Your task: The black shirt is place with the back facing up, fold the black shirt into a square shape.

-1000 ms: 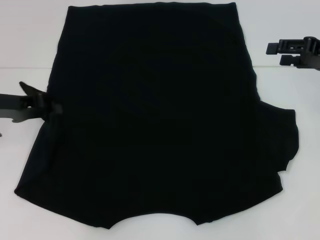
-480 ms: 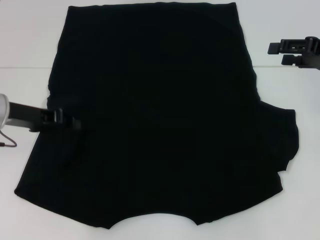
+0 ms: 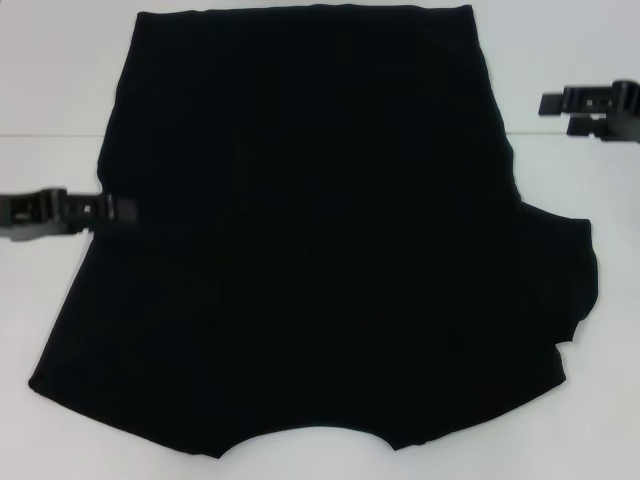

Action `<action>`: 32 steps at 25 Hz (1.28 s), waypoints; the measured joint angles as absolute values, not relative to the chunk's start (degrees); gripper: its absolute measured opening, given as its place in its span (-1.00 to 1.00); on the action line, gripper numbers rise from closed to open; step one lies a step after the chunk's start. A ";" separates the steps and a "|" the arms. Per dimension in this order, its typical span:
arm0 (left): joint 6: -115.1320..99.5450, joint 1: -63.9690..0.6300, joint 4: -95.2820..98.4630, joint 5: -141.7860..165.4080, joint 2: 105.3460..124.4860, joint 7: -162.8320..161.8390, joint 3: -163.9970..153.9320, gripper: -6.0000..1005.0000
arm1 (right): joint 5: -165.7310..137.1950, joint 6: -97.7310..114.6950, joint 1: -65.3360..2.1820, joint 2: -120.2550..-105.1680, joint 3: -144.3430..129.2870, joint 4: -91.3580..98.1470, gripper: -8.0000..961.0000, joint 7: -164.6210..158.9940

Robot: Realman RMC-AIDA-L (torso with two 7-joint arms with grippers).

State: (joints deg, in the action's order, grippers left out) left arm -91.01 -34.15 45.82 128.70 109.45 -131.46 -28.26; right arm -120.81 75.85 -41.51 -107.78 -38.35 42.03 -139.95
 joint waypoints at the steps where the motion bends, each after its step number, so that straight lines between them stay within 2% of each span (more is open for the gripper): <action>1: -91.97 -34.02 45.32 128.76 109.12 -130.25 -28.40 -0.02 | -121.71 76.08 -41.49 -107.74 -38.44 42.13 0.40 -139.93; 5: -98.36 -32.92 44.76 128.86 109.11 -117.07 -28.44 0.16 | -127.25 78.61 -41.56 -107.45 -38.10 42.32 0.38 -140.74; 11: -100.28 -31.06 45.60 128.05 112.70 -101.04 -28.24 0.41 | -132.08 83.04 -40.87 -106.95 -36.86 43.53 0.35 -141.31; 13: -98.75 -31.08 45.63 128.06 113.28 -100.43 -28.16 0.58 | -134.19 85.24 -40.68 -106.90 -36.24 44.59 0.34 -141.59; 32: -93.71 -32.37 45.64 127.78 114.63 -101.11 -27.33 0.58 | -144.44 90.02 -38.21 -106.81 -33.83 44.92 0.24 -144.40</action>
State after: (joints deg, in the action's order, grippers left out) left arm -93.71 -32.37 45.64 127.78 114.63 -101.11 -27.33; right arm -144.44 90.02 -38.21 -106.81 -33.83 44.92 -144.40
